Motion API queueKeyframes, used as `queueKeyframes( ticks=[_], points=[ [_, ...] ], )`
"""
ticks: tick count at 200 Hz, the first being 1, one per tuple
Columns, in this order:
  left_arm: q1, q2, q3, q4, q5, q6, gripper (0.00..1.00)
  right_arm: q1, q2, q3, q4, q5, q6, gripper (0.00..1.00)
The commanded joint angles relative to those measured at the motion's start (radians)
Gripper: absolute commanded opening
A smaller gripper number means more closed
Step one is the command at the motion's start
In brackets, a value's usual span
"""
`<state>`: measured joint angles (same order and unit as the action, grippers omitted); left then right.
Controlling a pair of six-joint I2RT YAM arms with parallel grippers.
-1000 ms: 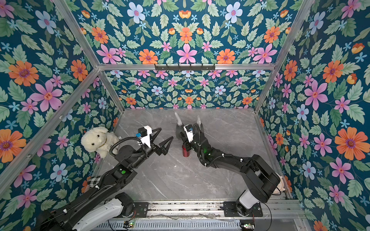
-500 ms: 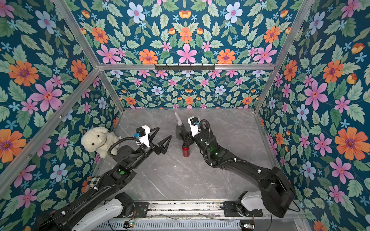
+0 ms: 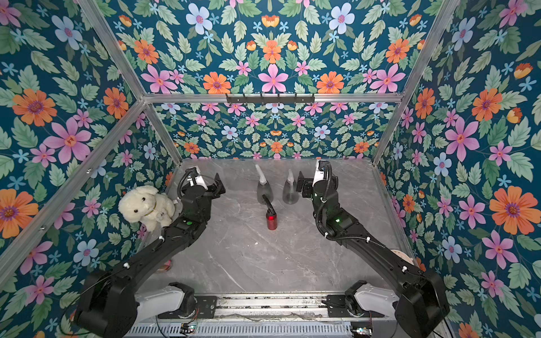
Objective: Attach spray nozzles to spray bottles
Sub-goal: Reset both arms
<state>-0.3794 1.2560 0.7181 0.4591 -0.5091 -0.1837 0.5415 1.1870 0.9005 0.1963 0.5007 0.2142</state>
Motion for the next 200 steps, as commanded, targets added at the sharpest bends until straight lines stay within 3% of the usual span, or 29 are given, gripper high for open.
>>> queueKeyframes(
  ticks=[1,46,74,111,118,147,160,172,185,200],
  points=[
    [0.032,0.065,-0.023,0.082,-0.14,0.1,1.0,-0.054,-0.008,-0.02,-0.043,-0.012,0.091,0.99],
    [0.181,0.182,-0.166,0.241,-0.073,0.138,0.99,-0.181,-0.038,-0.035,-0.107,-0.052,0.218,0.99],
    [0.212,0.216,-0.241,0.333,-0.052,0.164,1.0,-0.19,-0.047,-0.049,-0.083,-0.014,0.211,0.99],
    [0.224,0.336,-0.349,0.662,0.019,0.229,0.99,-0.201,-0.027,-0.054,-0.072,0.018,0.184,0.99],
    [0.226,0.316,-0.346,0.604,0.024,0.196,0.99,-0.2,-0.027,-0.062,-0.055,0.024,0.167,0.99],
    [0.299,0.305,-0.413,0.692,0.182,0.153,0.99,-0.211,-0.048,-0.122,0.034,0.038,0.122,1.0],
    [0.309,0.38,-0.462,0.898,0.204,0.182,1.0,-0.22,-0.055,-0.143,0.055,0.023,0.077,1.0],
    [0.313,0.338,-0.434,0.741,0.221,0.151,1.0,-0.236,-0.053,-0.154,0.051,0.03,0.056,1.0],
    [0.321,0.36,-0.442,0.816,0.228,0.16,1.0,-0.274,-0.051,-0.181,0.074,0.017,0.039,1.0],
    [0.321,0.344,-0.439,0.771,0.229,0.151,1.0,-0.331,-0.043,-0.258,0.187,-0.02,-0.039,1.0]
  ],
)
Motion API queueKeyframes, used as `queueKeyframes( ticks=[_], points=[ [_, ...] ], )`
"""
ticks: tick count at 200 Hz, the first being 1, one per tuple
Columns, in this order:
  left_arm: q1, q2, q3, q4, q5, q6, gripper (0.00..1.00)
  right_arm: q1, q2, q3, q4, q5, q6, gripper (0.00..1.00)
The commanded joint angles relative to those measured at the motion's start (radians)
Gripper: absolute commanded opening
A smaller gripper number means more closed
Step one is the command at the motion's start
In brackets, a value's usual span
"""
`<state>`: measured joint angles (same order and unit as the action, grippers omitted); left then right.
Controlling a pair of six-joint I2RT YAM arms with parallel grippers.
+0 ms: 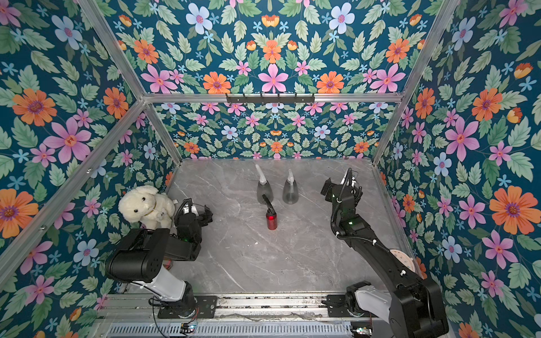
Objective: Attach spray nozzles to spray bottles
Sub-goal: Reset both arms
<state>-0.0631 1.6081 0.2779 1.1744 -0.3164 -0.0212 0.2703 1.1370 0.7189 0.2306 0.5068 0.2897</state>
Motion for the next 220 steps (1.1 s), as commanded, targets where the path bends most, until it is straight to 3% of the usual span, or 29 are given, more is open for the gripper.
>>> queueKeyframes(
  ticks=[1,30,62,72,91,130,142,170,188,198,209,220],
  points=[
    [0.005,-0.008,0.001,0.059,0.036,-0.011,1.0,-0.063,0.008,-0.083,0.165,-0.029,-0.121,1.0],
    [0.005,-0.005,-0.003,0.07,0.036,-0.01,1.0,-0.16,0.066,-0.216,0.36,-0.073,-0.208,1.0],
    [0.005,-0.004,-0.003,0.072,0.036,-0.01,1.0,-0.173,0.176,-0.21,0.318,-0.019,-0.26,1.0],
    [0.005,-0.004,-0.003,0.073,0.036,-0.01,1.0,-0.178,0.172,-0.176,0.197,-0.034,-0.215,0.99],
    [0.005,-0.004,-0.003,0.073,0.037,-0.01,1.0,-0.184,0.195,-0.194,0.214,-0.001,-0.175,0.99],
    [0.005,-0.004,-0.003,0.072,0.036,-0.01,1.0,-0.19,0.293,-0.35,0.594,-0.093,-0.227,1.0],
    [0.005,-0.004,-0.003,0.073,0.036,-0.01,1.0,-0.201,0.268,-0.337,0.504,-0.135,-0.203,1.0],
    [0.005,-0.004,-0.003,0.073,0.036,-0.01,1.0,-0.243,0.265,-0.361,0.544,-0.236,-0.193,1.0],
    [0.005,-0.004,-0.003,0.073,0.036,-0.01,1.0,-0.258,0.288,-0.409,0.637,-0.298,-0.195,0.99],
    [0.005,-0.004,-0.003,0.072,0.037,-0.01,1.0,-0.269,0.344,-0.449,0.822,-0.284,-0.208,1.0],
    [0.005,-0.004,-0.003,0.073,0.036,-0.01,1.0,-0.27,0.294,-0.421,0.653,-0.29,-0.175,0.99],
    [0.005,-0.004,-0.003,0.074,0.036,-0.01,1.0,-0.275,0.329,-0.441,0.769,-0.291,-0.19,1.0]
  ],
)
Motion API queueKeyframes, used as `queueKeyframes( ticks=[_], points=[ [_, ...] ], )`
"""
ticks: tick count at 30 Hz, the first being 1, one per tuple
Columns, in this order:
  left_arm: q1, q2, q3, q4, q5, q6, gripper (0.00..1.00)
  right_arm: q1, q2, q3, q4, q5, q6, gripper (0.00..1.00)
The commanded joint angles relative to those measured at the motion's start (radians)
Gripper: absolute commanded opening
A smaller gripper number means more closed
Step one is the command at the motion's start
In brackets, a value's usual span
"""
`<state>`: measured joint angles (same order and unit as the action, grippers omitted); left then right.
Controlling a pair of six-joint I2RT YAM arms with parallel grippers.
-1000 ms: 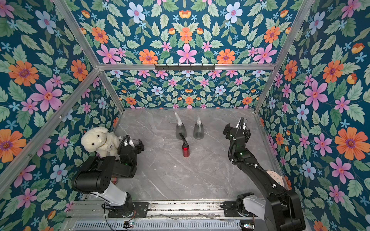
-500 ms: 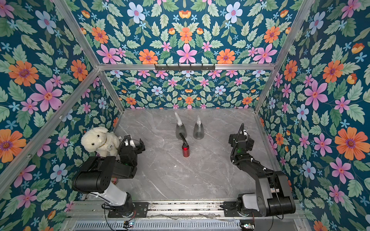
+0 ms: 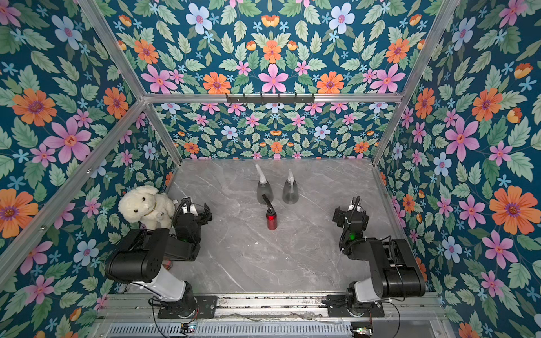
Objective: Attach spray nozzles to spray bottles
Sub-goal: Reset both arms
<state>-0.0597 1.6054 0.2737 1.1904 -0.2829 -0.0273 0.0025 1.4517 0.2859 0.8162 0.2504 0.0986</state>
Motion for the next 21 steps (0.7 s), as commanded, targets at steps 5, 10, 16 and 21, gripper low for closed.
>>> queueKeyframes(
  ticks=[5,10,16,21],
  points=[
    [0.001,-0.001,0.001,0.057,0.004,-0.003,1.0,-0.007,0.012,-0.009,0.181,-0.033,0.001,1.0],
    [0.001,0.0,0.002,0.055,0.003,-0.003,1.0,-0.007,0.007,-0.006,0.164,-0.035,0.002,1.0],
    [0.001,0.001,0.005,0.052,0.003,-0.002,1.0,-0.007,0.001,-0.003,0.146,-0.037,0.009,0.99],
    [0.001,-0.001,0.002,0.055,0.002,-0.003,1.0,-0.007,0.003,-0.004,0.15,-0.036,0.008,0.99]
  ],
)
